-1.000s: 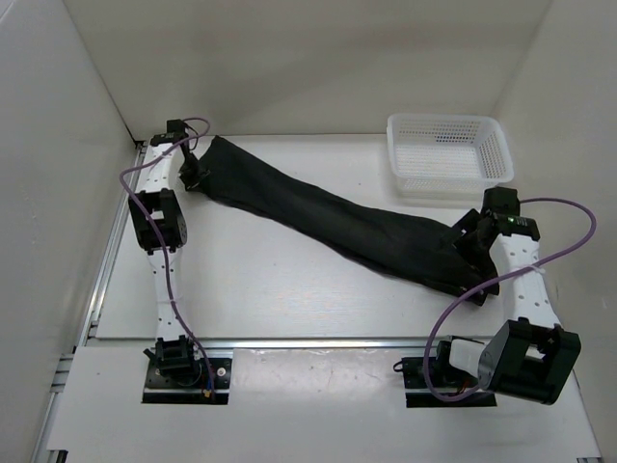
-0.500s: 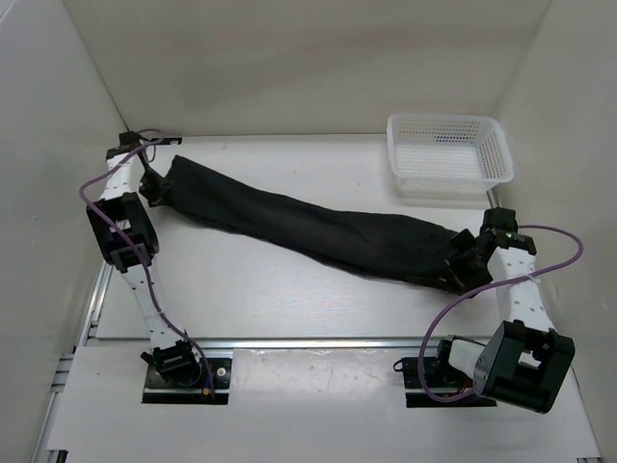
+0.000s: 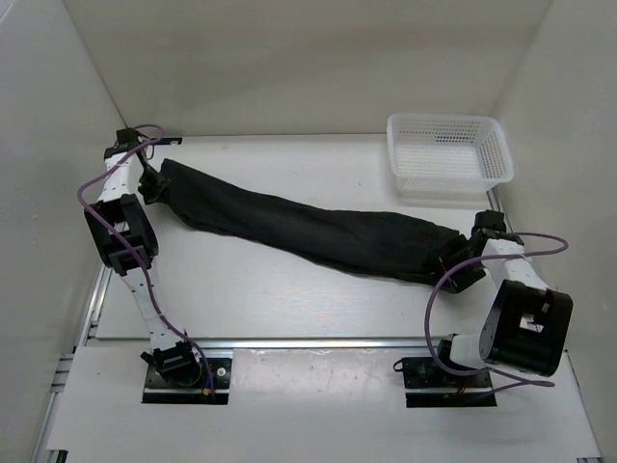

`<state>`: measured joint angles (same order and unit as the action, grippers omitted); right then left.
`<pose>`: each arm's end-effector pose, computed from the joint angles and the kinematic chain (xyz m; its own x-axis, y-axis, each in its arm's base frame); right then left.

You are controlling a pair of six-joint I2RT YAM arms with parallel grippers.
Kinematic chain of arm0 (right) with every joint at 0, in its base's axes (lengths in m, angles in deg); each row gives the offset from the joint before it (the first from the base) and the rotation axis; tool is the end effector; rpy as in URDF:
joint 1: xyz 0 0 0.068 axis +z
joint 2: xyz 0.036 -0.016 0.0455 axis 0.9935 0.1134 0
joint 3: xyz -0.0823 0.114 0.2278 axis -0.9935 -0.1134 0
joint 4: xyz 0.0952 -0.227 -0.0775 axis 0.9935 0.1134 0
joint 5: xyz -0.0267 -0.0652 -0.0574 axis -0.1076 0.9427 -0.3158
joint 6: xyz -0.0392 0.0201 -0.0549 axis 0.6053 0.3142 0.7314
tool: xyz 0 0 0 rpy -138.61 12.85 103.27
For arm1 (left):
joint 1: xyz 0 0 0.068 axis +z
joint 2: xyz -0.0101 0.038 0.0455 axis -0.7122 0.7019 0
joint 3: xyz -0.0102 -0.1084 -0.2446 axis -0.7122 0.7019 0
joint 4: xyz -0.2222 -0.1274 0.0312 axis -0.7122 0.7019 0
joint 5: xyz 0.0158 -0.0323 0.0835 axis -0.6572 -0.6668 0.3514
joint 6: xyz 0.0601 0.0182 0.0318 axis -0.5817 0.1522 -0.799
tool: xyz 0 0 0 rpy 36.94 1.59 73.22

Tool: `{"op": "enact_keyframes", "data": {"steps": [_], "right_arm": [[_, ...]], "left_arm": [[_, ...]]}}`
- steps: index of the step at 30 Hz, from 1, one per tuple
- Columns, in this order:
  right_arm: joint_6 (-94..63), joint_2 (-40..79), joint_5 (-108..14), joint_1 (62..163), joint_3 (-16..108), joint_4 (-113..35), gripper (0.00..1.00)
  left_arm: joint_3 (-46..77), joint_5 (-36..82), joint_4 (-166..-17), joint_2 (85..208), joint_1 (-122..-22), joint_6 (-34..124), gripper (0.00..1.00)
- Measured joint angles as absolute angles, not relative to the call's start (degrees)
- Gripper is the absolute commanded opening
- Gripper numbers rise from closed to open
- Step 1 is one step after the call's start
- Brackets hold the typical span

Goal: Fold and stack the trousers
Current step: Fold the trousers

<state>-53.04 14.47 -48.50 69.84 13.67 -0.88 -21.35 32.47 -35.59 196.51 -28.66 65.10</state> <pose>0.2304 -0.0467 0.1598 -0.5277 0.8405 -0.1231 0.7779 0.5364 0.3274 0.4436 0.1346 0.1900 -0.6080 -0.7362 -0.2973 -0.7266 0.6669 -0.1653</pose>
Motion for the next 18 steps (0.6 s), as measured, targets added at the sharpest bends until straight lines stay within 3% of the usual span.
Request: {"op": "enact_keyframes", "data": {"steps": [8,13,18], "right_arm": [[-52.9,10.8,-44.8,68.8,14.9,1.1,0.9],[-52.5,5.1,-43.5,68.5,17.0,2.5,0.92],[-53.7,9.0,-45.7,68.5,15.0,2.2,0.92]], "left_arm": [[-21.4,32.6,-34.3,196.5,-28.7,64.0,0.1],[-21.7,32.6,-34.0,196.5,-28.7,63.8,0.1],[-22.5,32.5,-33.7,196.5,-28.7,63.7,0.1]]}}
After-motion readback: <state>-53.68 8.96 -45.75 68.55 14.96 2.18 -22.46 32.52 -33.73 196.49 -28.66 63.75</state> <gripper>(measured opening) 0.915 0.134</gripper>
